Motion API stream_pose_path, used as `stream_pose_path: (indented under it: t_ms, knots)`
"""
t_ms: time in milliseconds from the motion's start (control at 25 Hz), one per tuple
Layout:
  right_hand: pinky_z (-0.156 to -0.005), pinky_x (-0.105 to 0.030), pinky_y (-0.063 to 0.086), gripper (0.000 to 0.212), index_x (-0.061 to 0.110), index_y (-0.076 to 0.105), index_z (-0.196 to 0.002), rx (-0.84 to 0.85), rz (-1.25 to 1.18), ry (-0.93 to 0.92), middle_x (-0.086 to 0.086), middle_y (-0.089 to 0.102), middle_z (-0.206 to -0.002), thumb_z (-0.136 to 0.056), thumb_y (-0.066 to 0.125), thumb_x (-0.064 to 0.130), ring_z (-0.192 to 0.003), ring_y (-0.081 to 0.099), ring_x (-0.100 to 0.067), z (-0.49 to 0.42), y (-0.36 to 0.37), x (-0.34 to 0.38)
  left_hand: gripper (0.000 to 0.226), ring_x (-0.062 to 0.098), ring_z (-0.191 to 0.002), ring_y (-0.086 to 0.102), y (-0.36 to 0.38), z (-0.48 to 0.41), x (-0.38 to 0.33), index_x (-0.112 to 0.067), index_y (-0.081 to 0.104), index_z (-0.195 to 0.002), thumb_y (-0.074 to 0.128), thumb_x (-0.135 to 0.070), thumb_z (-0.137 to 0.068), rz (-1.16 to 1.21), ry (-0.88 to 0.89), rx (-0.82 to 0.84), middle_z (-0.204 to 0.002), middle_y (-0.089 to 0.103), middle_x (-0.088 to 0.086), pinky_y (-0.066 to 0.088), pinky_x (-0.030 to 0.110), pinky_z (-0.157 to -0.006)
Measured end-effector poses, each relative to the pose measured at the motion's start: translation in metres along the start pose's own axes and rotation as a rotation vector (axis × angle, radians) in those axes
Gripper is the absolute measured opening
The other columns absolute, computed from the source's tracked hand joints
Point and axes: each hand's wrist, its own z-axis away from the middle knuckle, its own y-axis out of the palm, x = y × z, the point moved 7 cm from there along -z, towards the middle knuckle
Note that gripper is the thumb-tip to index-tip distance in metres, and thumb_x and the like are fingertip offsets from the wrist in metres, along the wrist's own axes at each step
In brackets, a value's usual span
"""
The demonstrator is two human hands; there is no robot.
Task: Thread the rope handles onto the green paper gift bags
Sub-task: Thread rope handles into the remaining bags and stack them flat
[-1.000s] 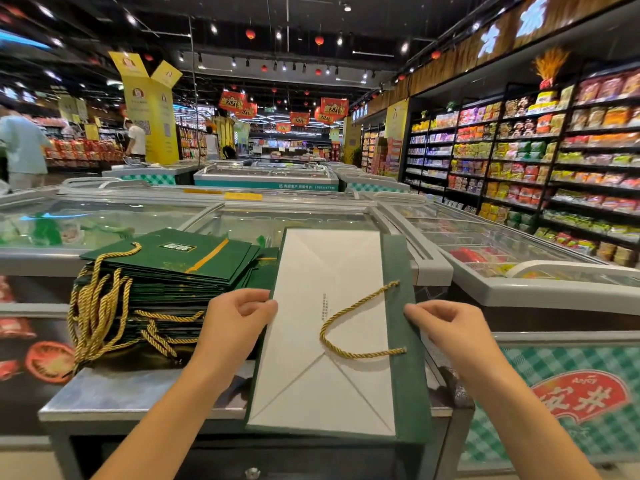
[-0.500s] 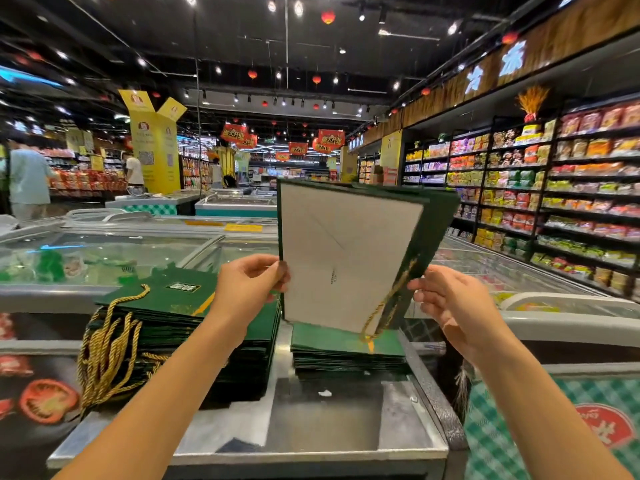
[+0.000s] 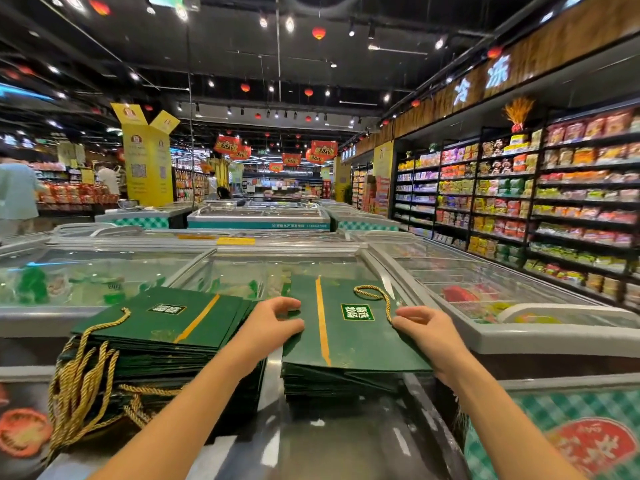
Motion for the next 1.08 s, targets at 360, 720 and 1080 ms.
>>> stream_pose_path:
  t_ms: [360,720,1080]
  knots:
    - [-0.105,-0.035,0.048,0.035,0.015,0.065,-0.131,0.090,0.453,-0.144,0.001,0.068,-0.125,-0.096,0.066,0.020,-0.121,0.060,-0.016,-0.046,0.025,-0.033,0.057,0.004,-0.072,0.053,0.040,-0.046,0.036,-0.017,0.040,-0.151,0.051,-0.008,-0.095,-0.291,-0.150,0.017,-0.147,0.048,0.005,0.053,0.030,-0.067]
    - [-0.102,-0.035,0.050,0.037,0.021,0.057,-0.136,0.166,0.670,-0.133,-0.001,0.065,-0.133,-0.101,0.056,0.029,-0.118,0.061,-0.018,-0.051,0.047,-0.064,0.056,0.024,-0.141,0.041,0.051,-0.053,0.063,-0.014,0.025,-0.157,0.043,-0.011,-0.104,-0.424,-0.146,0.021,-0.161,0.032,0.007,0.040,0.032,-0.105]
    - [-0.126,-0.041,0.016,0.068,0.023,0.030,-0.159,0.251,1.096,-0.346,-0.007,0.026,-0.166,-0.101,0.036,0.057,-0.154,0.018,-0.023,-0.081,0.094,-0.044,0.059,0.032,-0.155,-0.003,0.097,-0.097,0.039,-0.028,0.011,-0.161,0.025,-0.048,-0.107,-0.953,0.127,0.223,-0.169,-0.001,0.009,0.004,0.048,-0.126]
